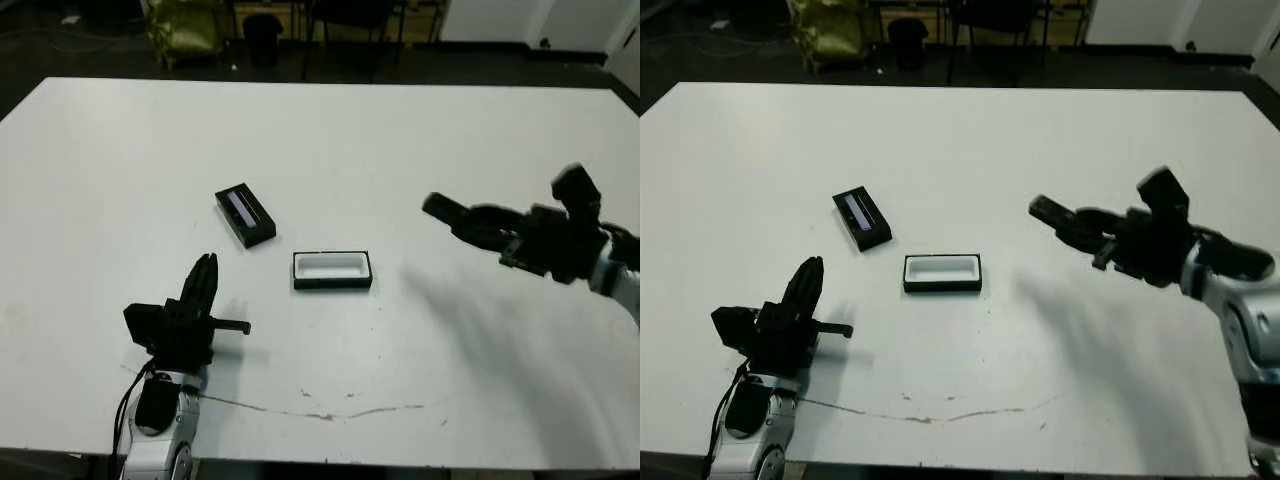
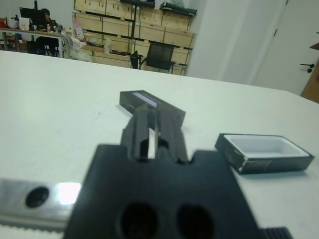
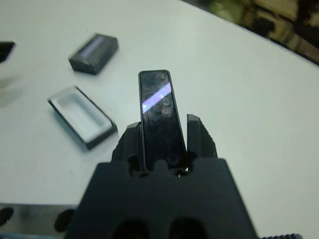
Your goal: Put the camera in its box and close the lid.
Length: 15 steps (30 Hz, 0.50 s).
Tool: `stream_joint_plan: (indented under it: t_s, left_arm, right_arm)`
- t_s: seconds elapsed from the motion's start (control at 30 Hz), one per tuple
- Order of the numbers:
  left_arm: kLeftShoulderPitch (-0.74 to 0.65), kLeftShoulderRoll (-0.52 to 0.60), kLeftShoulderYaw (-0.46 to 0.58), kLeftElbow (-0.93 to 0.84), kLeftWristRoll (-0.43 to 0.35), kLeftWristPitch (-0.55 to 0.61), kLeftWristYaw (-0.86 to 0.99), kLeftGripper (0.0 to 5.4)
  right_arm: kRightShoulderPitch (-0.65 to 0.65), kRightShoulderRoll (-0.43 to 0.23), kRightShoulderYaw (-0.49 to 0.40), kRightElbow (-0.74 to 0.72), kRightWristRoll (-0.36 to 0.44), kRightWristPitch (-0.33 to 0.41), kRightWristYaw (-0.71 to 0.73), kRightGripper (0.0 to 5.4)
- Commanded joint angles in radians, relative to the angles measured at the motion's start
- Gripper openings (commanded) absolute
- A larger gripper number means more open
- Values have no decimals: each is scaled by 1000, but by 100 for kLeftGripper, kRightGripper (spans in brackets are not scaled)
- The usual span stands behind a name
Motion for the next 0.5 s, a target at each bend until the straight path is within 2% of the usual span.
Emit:
stream_joint_plan:
  t_s: [0.03,0.23,0.5]
  left_arm:
    - [11,1,-3,5,0,27,8,0]
    - [11,4,-1,5,-3,24,9,0]
    - [16,2,0,13,-19,20,0,0]
  right_arm:
    - [-117,43,86,104,-48,-38,63,62]
    - [-252,130,197,280,-145,-178,149,62]
    - [-376,239,294,539,-234,-265,303,62]
